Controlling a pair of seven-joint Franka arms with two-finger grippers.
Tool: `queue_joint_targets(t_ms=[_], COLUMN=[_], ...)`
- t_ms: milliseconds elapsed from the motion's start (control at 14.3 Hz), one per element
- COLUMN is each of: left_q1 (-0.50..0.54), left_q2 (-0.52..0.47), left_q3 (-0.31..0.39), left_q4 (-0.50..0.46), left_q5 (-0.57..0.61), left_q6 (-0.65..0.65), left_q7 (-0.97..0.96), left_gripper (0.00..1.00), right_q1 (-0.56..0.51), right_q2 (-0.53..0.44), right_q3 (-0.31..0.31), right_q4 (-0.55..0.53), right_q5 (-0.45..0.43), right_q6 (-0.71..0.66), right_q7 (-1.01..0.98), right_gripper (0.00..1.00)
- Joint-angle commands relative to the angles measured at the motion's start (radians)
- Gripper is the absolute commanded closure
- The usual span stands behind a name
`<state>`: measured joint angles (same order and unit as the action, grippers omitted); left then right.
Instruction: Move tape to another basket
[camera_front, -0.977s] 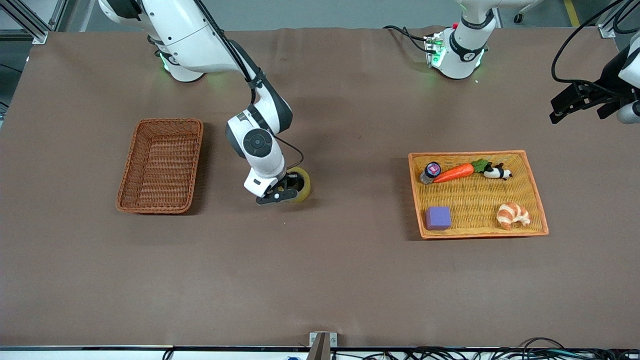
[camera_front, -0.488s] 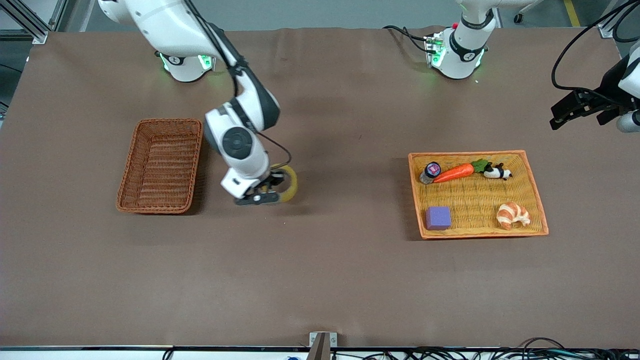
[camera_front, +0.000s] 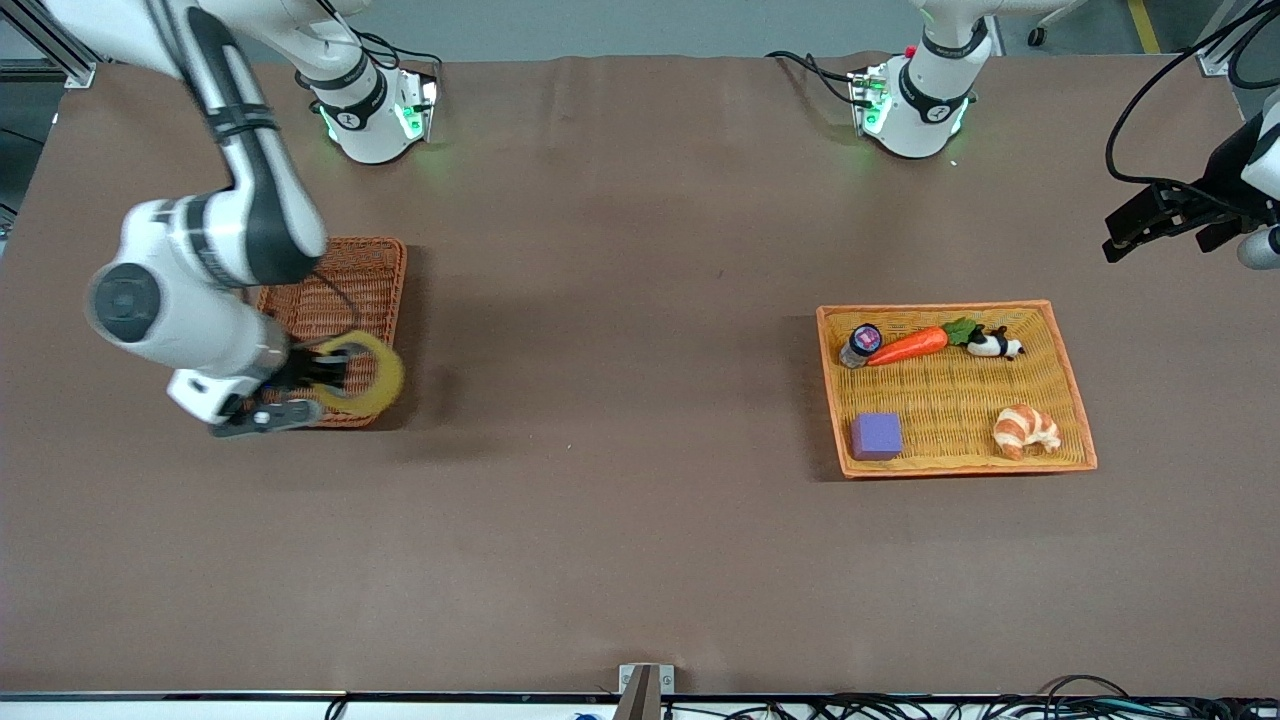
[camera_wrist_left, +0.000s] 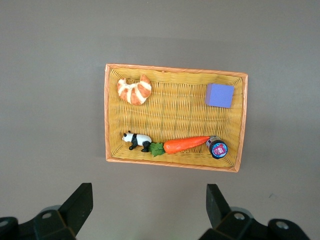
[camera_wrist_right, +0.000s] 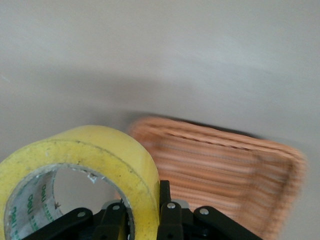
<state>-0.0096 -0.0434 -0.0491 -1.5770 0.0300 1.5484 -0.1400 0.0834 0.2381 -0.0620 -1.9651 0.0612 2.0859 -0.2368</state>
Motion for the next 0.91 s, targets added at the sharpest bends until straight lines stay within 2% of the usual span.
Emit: queue_joint_targets(t_ms=[0, 140, 349, 837], left_q1=[-0.001, -0.001, -0.001, -0.001], left_q2=[0.011, 0.011, 0.013, 0.013], left_q3=[0.005, 0.003, 0.003, 0.005], left_q4=[0.023, 0.023, 0.023, 0.023], left_q5=[-0.001, -0.001, -0.001, -0.001], left_q6=[-0.001, -0.001, -0.001, -0.001], left_q7=[0.014, 0.016, 0.016, 0.016], left_gripper=[0.0, 0.0, 0.0, 0.0], right_q1=[-0.099, -0.146, -0.148, -0.168], right_q2=[-0.075, -0.08, -0.08, -0.068], right_q3=[0.027, 0.028, 0.027, 0.027], right_q4=[-0.171, -0.268, -0.403, -0.472], right_q5=[0.008, 0.008, 0.008, 0.008], right_q6=[0.103, 0.207, 0.369, 0.505], right_q7=[-0.172, -0.248, -0.285, -0.331], right_gripper=[1.0, 1.0, 1.0, 0.99])
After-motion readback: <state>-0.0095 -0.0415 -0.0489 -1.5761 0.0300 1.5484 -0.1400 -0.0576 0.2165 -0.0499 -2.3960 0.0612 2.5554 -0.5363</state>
